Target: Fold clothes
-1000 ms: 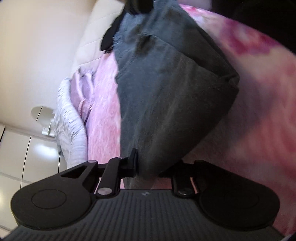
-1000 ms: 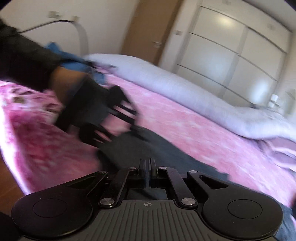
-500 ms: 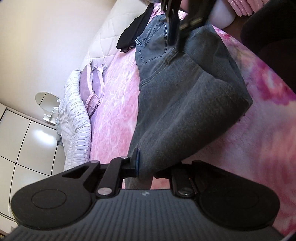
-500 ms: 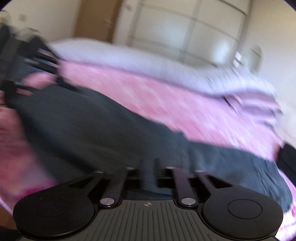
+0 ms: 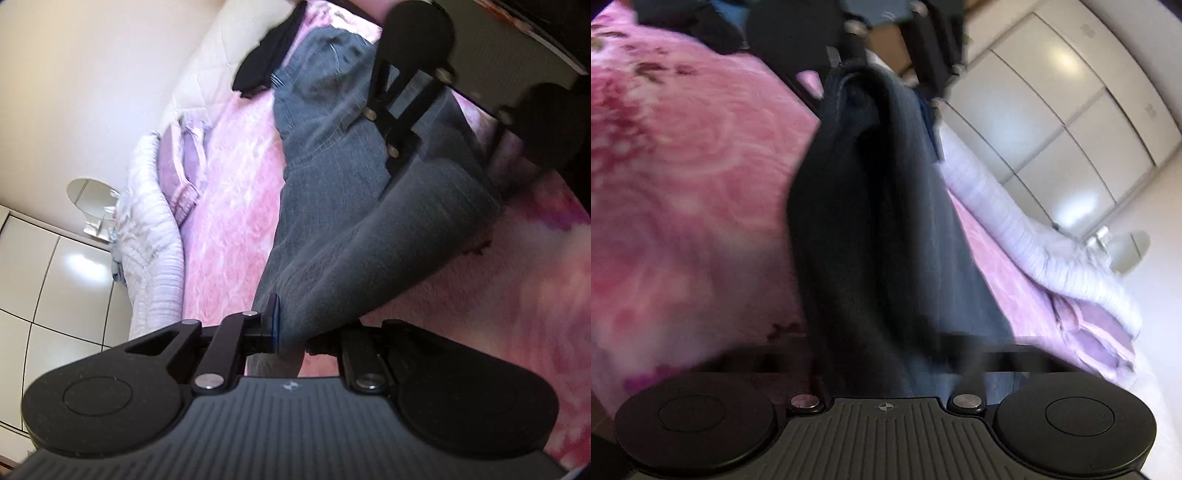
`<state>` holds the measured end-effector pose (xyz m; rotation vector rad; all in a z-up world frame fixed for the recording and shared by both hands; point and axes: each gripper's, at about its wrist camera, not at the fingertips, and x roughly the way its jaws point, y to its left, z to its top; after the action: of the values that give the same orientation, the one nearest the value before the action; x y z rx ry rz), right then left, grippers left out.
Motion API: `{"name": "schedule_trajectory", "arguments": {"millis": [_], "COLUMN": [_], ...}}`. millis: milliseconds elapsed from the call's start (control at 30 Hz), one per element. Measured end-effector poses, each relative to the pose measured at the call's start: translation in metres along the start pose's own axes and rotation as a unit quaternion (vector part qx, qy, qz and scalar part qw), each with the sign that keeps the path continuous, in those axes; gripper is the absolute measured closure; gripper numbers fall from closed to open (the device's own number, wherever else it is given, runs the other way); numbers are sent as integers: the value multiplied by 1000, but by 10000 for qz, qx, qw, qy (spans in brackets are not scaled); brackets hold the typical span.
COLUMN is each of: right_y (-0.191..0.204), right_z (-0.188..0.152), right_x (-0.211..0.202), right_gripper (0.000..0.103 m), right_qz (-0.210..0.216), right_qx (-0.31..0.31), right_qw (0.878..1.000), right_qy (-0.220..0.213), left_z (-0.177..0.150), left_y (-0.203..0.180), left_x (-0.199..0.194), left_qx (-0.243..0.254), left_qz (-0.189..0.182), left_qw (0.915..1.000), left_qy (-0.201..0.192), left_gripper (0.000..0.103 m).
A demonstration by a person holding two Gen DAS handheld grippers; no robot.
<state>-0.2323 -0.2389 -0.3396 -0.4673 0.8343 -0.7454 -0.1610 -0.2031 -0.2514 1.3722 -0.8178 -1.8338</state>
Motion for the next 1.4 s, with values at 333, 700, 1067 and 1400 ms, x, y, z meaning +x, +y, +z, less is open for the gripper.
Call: {"name": "schedule_trajectory", "arguments": {"millis": [333,700,1067,1400], "right_y": [2,-185,-284,-283], "right_z": [35,-25,-246,-295], "right_x": [-69,-104,-34,-55], "right_gripper": [93,95,80,77], "right_qz": [1386,1710,741,683], "right_qx": [691,3567,6974,7683], "right_qw": [9849,9037,7084,6317], "right_qy": [-773,-1636,-794,-778], "left_z": [-30,24,74,98], "left_y": [-14,92,69,36], "left_x": [-95,-123,1,87], "left_qx": [-762,-2740,-3537,-3276], "left_qz": [-217,725,-519,-974], "left_qw": [9950,9525,9282,9363], "left_qy": [612,-1115,-1028,-811], "left_gripper": [92,65,65,64]}}
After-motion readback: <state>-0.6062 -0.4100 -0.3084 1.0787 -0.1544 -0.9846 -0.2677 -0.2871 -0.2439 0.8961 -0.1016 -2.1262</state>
